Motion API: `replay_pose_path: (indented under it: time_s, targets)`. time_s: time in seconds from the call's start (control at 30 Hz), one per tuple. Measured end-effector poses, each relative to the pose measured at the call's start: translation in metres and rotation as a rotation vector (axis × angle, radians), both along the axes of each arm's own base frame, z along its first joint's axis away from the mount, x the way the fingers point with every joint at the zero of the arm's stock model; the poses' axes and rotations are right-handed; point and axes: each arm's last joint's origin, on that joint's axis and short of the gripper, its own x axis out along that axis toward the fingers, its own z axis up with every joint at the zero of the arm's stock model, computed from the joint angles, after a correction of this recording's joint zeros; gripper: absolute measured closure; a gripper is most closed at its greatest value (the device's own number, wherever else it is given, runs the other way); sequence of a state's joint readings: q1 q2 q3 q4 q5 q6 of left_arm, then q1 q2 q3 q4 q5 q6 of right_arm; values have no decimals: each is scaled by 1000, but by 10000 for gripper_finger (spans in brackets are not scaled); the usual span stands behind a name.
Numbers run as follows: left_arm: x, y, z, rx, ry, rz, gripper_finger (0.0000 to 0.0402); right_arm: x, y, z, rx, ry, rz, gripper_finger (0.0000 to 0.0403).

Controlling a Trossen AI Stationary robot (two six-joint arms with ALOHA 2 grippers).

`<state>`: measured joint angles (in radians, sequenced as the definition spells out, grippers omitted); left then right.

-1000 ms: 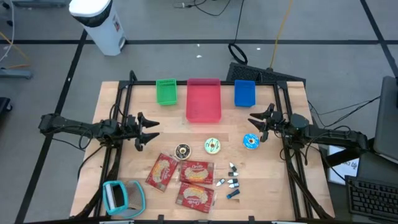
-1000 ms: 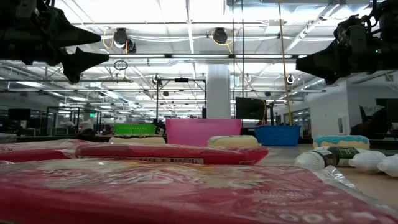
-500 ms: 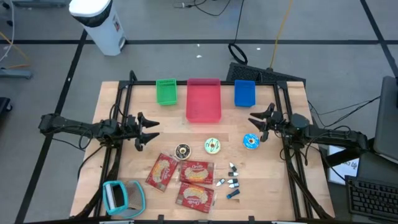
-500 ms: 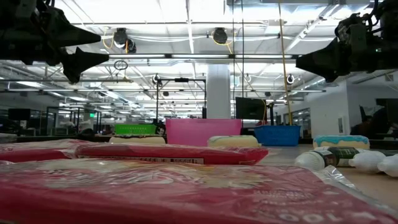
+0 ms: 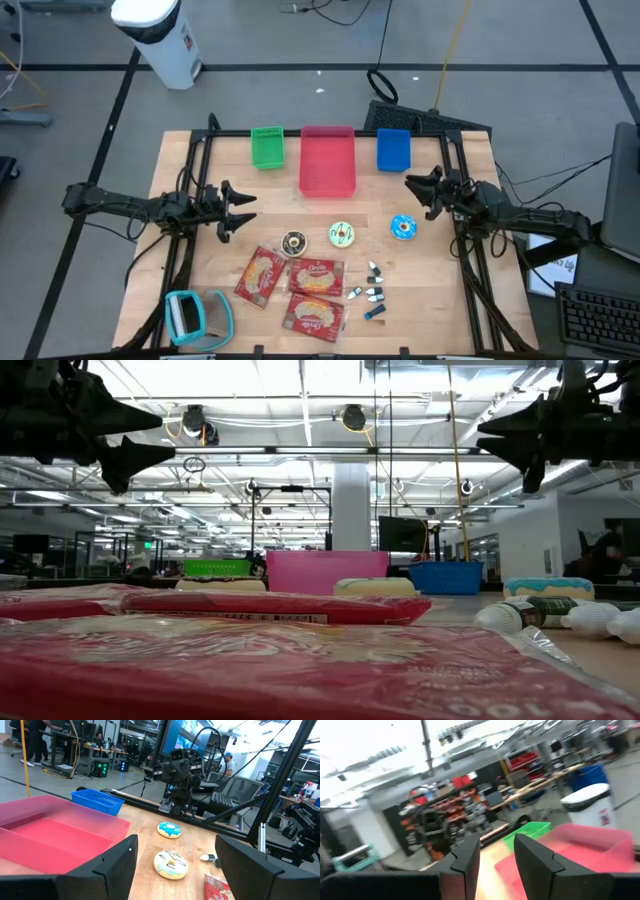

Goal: Pick & Place Food Item
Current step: Put the blue doughnut into the blue bin

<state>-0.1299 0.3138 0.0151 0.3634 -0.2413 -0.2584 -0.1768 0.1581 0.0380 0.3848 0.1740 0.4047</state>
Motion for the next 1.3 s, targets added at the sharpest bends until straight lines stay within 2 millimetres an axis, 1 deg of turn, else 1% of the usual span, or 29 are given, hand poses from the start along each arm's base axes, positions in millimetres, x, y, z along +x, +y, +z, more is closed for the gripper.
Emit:
replay_pose_path:
  time_s: [0.07, 0.13, 0.2, 0.27, 0.33, 0.4, 0.47, 0.53, 0.6, 0.67, 0.73, 0.8, 0.87, 0.93, 0.97, 1.07, 1.17, 1.23, 1.3]
  targets:
    - [0, 0, 0, 0, 0, 0, 133, 0, 0, 0, 35, -15, 3, 291]
    - [0, 0, 0, 0, 0, 0, 133, 0, 2, 2, 40, -36, 67, 291]
    - [0, 0, 0, 0, 0, 0, 133, 0, 6, 6, -49, -60, 181, 289]
    - [0, 0, 0, 0, 0, 0, 133, -1, 11, 14, -117, -127, 274, 281]
    - [0, 0, 0, 0, 0, 0, 133, -3, 16, 22, -153, -219, 327, 263]
    - [0, 0, 0, 0, 0, 0, 133, -3, 20, 28, -146, -282, 370, 236]
    - [0, 0, 0, 0, 0, 0, 133, 2, 25, 25, -123, -238, 425, 203]
    - [0, 0, 0, 0, 0, 0, 133, 12, 31, 18, -92, -96, 460, 166]
    - [0, 0, 0, 0, 0, 0, 133, 22, 36, 25, -86, 37, 441, 134]
    - [0, 0, 0, 0, 0, 0, 133, 31, 41, 29, -86, 247, 394, 113]
    - [0, 0, 0, 0, 0, 0, 133, 38, 46, 32, -84, 498, 356, 104]
    - [0, 0, 0, 0, 0, 0, 133, 40, 50, 32, -66, 749, 309, 103]
    - [0, 0, 0, 0, 0, 0, 133, 43, 52, 35, -40, 923, 240, 108]
    - [0, 0, 0, 0, -1, 0, 133, 44, 54, 26, -12, 1077, 190, 115]
    - [0, 0, 0, 0, 0, 0, 133, 45, 54, 19, -5, 1141, 171, 119]
    - [0, 0, 0, 0, 0, 0, 133, 49, 55, 3, -1, 1240, 143, 128]
    - [0, 0, 0, 0, 0, 0, 133, 49, 52, -18, -47, 1360, 93, 134]
    - [0, 0, 0, 0, 0, 0, 133, 48, 48, -27, -78, 1401, 35, 138]
    - [0, 0, 0, 0, -1, 0, 133, 48, 45, -35, -74, 1431, 5, 141]
